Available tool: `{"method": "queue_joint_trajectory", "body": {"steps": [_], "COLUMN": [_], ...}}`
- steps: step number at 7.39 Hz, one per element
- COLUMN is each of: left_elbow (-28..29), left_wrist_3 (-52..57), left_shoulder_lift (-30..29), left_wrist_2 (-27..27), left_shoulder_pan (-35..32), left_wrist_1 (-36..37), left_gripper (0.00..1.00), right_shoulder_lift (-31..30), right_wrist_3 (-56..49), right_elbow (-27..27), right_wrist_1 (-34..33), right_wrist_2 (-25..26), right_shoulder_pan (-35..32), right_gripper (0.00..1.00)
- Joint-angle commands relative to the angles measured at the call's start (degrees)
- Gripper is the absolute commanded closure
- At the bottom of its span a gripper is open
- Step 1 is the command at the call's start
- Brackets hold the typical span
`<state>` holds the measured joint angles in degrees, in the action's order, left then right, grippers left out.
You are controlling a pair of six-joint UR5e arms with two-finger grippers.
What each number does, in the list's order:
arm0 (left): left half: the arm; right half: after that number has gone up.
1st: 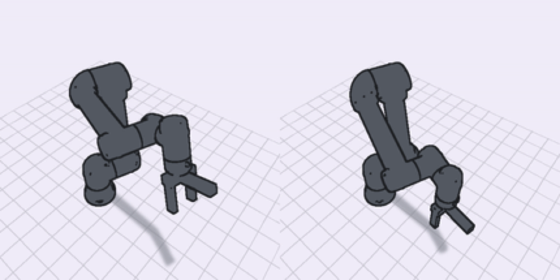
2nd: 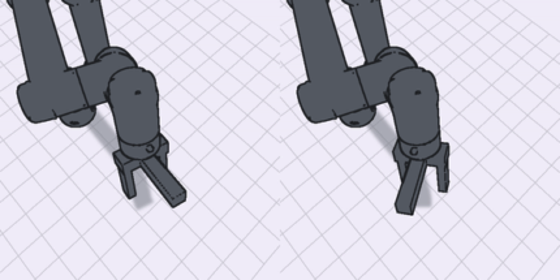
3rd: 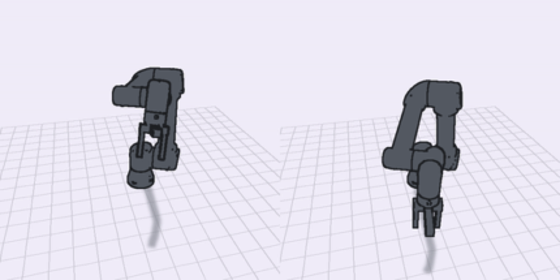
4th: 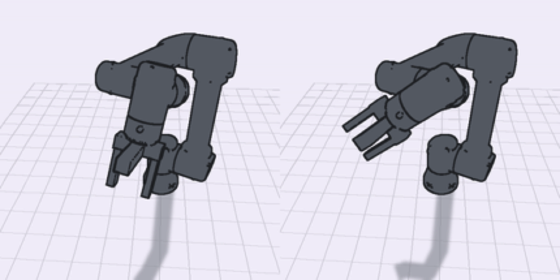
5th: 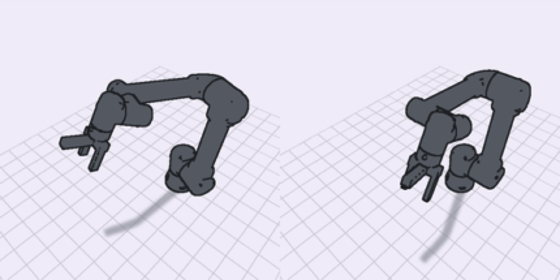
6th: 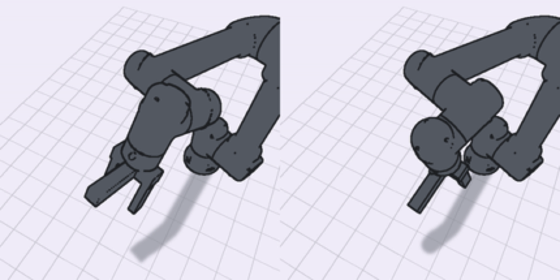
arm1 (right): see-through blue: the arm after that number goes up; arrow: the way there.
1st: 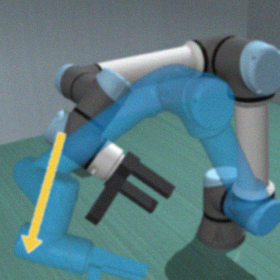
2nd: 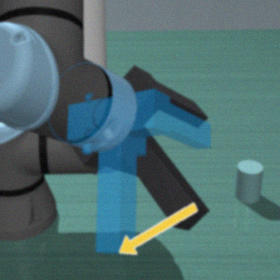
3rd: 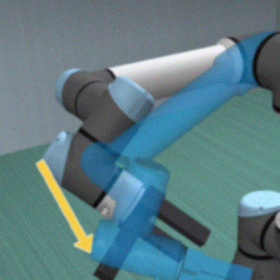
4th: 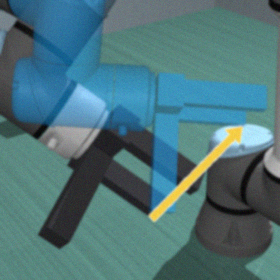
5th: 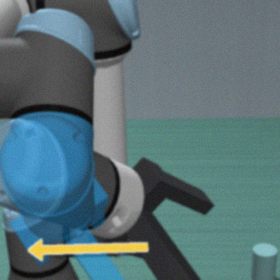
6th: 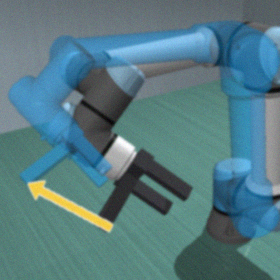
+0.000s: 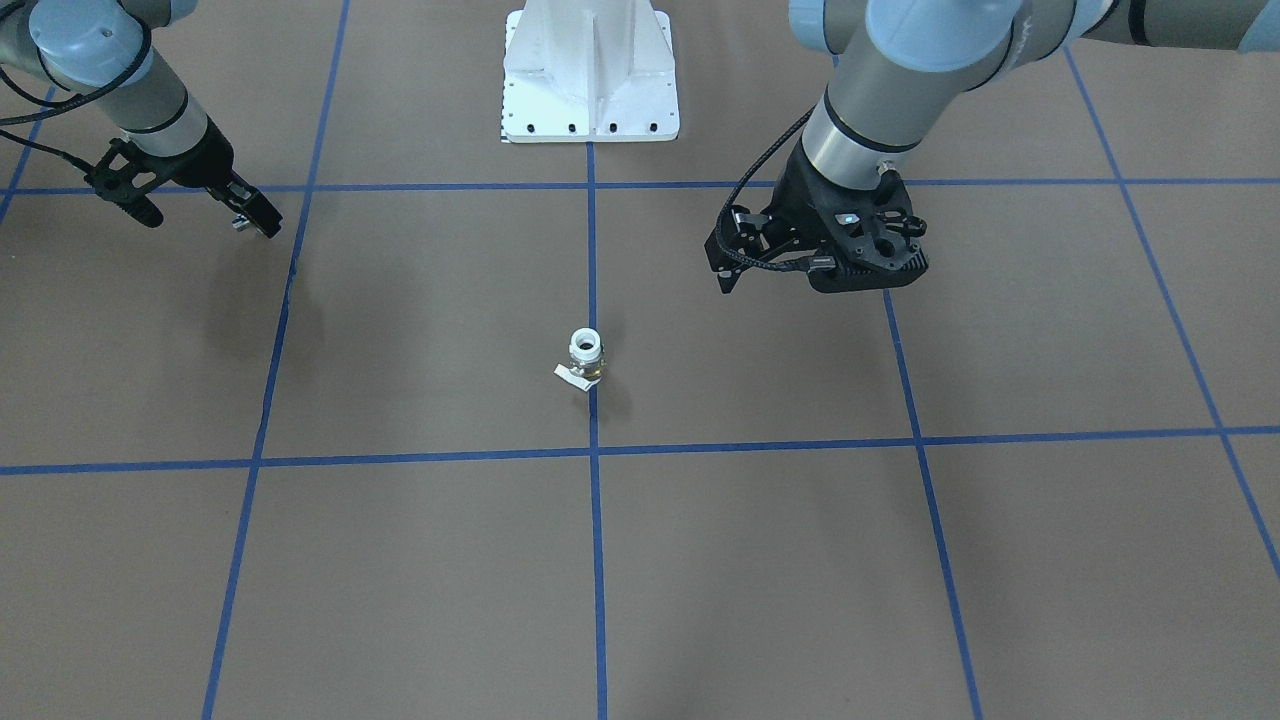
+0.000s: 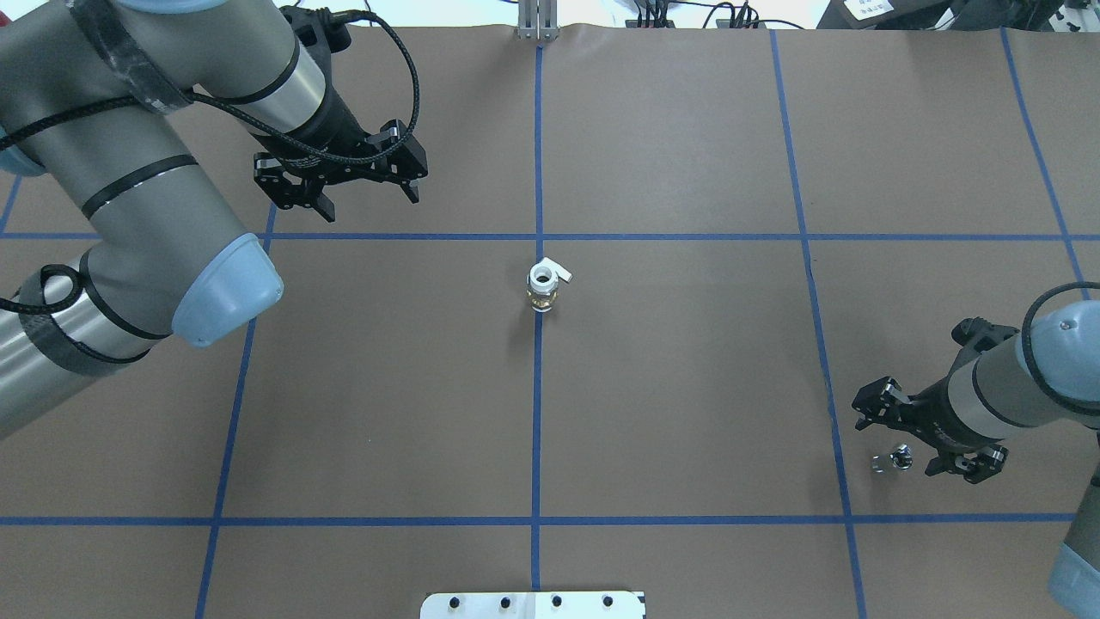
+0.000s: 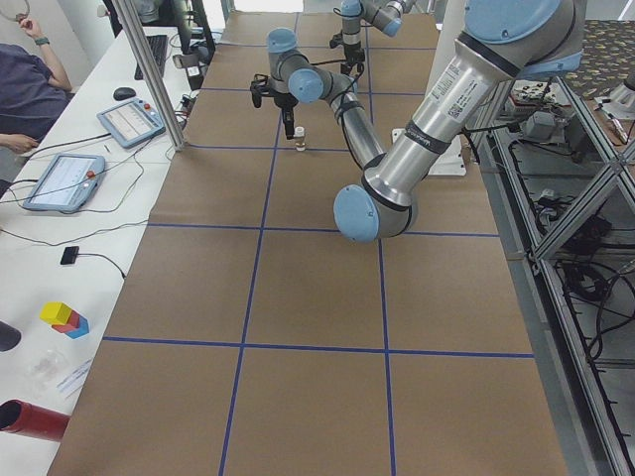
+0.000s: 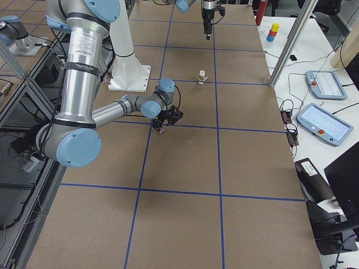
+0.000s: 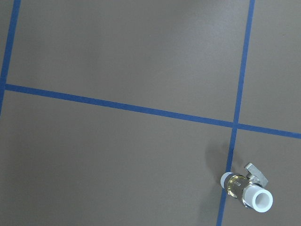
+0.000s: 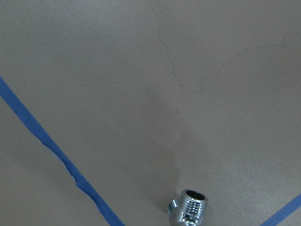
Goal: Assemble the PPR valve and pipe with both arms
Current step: 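Lower the right gripper over the chrome pipe fitting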
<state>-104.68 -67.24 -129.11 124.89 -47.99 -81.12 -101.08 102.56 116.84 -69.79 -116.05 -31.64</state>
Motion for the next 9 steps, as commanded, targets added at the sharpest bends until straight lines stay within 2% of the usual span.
{"method": "queue_joint_trajectory", "body": {"steps": [1,4,9], "left_elbow": [0.0,0.2,0.1], "left_wrist_3": [0.0,0.0,0.0], "left_shoulder_lift": [0.0,-0.1,0.1], "left_wrist_2": [0.0,0.0,0.0], "left_shoulder_pan": [0.0,0.0,0.0], "left_wrist_1": [0.0,0.0,0.0], "left_gripper": [0.00,0.00,0.00], "right_shoulder_lift": [-0.1,-0.5,-0.3], "right_wrist_3": [0.0,0.0,0.4], "right_elbow": [-0.1,-0.6,-0.4], "right_wrist_1": [0.0,0.0,0.0], "right_wrist_2": [0.3,0.3,0.0], "right_shoulder_pan": [0.2,0.1,0.2], "right_gripper": [0.08,0.18,0.20]}}
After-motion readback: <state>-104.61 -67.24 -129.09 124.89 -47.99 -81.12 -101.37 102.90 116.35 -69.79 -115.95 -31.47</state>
